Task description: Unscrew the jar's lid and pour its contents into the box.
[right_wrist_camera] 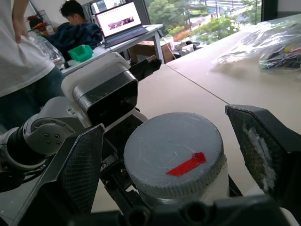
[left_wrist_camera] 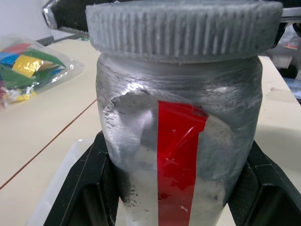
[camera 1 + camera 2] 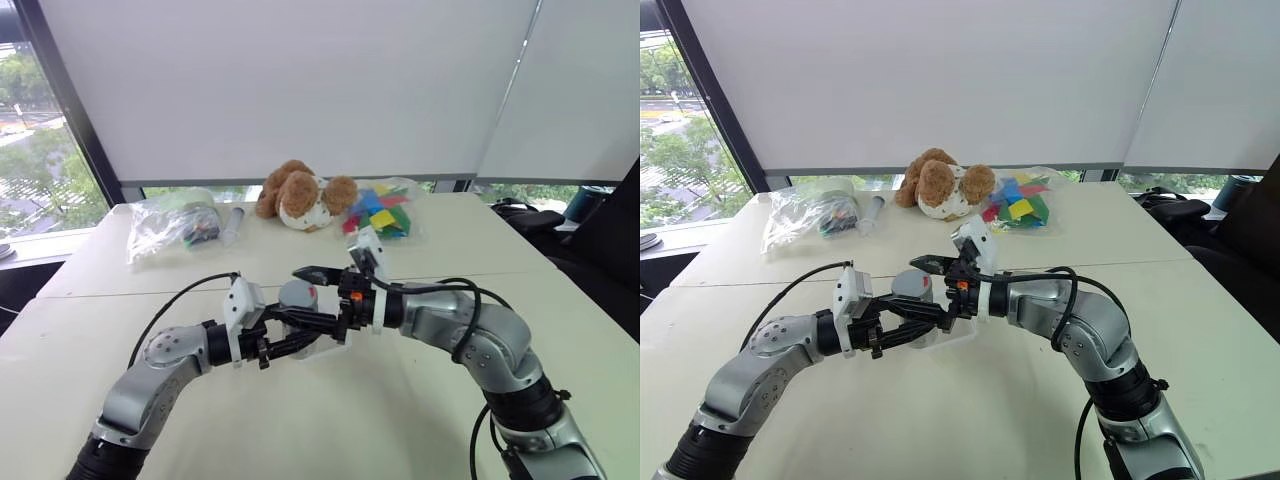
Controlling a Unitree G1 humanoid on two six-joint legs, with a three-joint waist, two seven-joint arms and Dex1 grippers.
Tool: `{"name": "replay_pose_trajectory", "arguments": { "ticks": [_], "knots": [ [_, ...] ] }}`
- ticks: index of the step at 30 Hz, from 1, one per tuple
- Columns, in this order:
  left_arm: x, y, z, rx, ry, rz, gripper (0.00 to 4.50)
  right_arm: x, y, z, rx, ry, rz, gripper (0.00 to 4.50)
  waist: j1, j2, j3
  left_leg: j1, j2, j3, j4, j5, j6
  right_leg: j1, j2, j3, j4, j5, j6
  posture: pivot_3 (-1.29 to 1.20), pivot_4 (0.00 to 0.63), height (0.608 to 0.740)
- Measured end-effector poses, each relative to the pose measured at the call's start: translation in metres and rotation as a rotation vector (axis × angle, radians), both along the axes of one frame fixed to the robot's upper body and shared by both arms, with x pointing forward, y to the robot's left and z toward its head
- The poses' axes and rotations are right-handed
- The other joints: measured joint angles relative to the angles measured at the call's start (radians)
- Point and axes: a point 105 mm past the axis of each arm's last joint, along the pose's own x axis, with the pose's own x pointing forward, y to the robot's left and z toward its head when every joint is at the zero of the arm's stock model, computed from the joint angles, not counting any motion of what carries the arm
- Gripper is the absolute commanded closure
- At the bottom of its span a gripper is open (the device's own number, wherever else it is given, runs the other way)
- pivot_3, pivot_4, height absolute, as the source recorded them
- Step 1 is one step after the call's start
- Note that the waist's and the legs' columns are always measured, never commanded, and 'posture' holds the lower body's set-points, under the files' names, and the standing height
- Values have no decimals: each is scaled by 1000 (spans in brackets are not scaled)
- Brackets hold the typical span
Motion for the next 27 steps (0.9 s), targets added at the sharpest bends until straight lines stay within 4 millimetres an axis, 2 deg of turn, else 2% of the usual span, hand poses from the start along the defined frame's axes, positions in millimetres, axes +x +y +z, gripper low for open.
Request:
{"name": "replay_pose_trajectory", "arguments": {
  "ticks": [1,3,4,10,13,19,23,25,27],
  "knots": [
    [0,0,0,0,0,0,2268,0,1,0,0,-2,4,856,0,0,0,0,0,0,0,0,0,0,0,0,0,0,0,0,150,740],
    [-1,-1,0,-1,-1,-3,2268,1,1,0,1,-5,3,1866,1,0,0,0,0,0,0,0,0,0,0,0,0,0,0,0,150,740],
    [-1,0,0,0,-1,-2,2268,1,1,0,-2,-12,2,2185,1,0,0,0,0,0,0,0,0,0,0,0,0,0,0,0,150,740],
    [-4,0,-1,12,7,-34,2268,-1,0,-1,-15,-32,48,2177,0,0,0,0,0,0,0,0,0,0,0,0,0,0,0,0,150,740],
    [-12,-1,2,26,21,-132,2268,-8,-3,1,-41,-53,164,2177,1,0,0,0,0,0,0,0,0,0,0,0,0,-1,-2,0,150,740],
    [-39,-9,13,121,35,-454,2268,-32,-13,10,-98,-97,517,2177,0,0,1,0,0,0,0,0,0,0,0,0,0,-1,-2,0,150,740],
    [-43,-13,17,129,29,-514,2268,-35,-14,15,-116,-105,595,2177,-2,1,1,0,0,0,0,0,0,0,1,0,0,-1,-2,0,150,740],
    [-42,-13,17,120,31,-514,2268,-35,-14,16,-121,-103,598,1118,0,1,1,0,0,0,0,0,0,0,0,0,0,-1,-2,0,150,740],
    [-45,-15,19,91,35,-537,2268,-34,-16,17,-132,-110,596,265,0,1,1,0,0,0,0,0,0,0,0,0,0,-1,-2,0,150,740]
  ]
}}
